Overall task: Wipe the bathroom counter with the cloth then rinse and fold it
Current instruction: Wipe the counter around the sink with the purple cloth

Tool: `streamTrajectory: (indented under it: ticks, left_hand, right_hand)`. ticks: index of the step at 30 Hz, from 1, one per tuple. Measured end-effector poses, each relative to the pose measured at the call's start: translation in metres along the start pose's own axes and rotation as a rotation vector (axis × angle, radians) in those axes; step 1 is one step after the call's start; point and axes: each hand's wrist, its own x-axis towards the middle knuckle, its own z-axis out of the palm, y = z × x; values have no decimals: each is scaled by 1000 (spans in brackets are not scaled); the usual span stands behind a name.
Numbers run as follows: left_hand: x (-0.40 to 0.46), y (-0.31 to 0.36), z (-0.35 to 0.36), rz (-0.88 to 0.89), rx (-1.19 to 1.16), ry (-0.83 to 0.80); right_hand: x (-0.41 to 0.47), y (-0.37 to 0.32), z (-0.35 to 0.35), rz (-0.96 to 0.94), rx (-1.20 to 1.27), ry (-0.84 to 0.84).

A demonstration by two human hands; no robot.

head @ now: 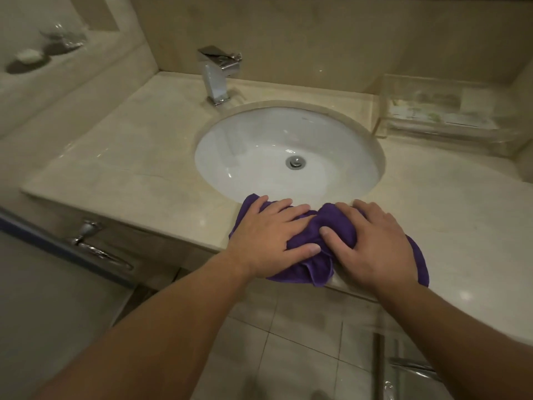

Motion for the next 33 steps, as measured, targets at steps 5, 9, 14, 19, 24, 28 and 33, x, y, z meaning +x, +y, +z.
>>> streamTrajectory:
  ticks: [5,9,14,19,24,28,33]
  left_hand:
    - [-17,-42,-7,-64,29,16]
    - [-31,-73,-11,-115,22,33]
    - [-47,-111,-15,-187,12,72]
    - [-60,-145,-20,-263,13,85]
    - [-76,-179,-26,-340,-15,105]
    - [-85,-211,-33,-427,-44,125]
    - [-90,-251,-43,-553,-107,122]
  right_hand:
    - [15,-47,15,-50,10,-19]
    - [27,-79,27,-105,1,-43]
    - [42,-115,49,-142,9,-59]
    - [59,-154,65,-195,52,-57]
    - [71,-193,77,-273,58,-73]
    - [91,-229,90,-327,59,-106]
    - [114,-270,107,-399,50,-146]
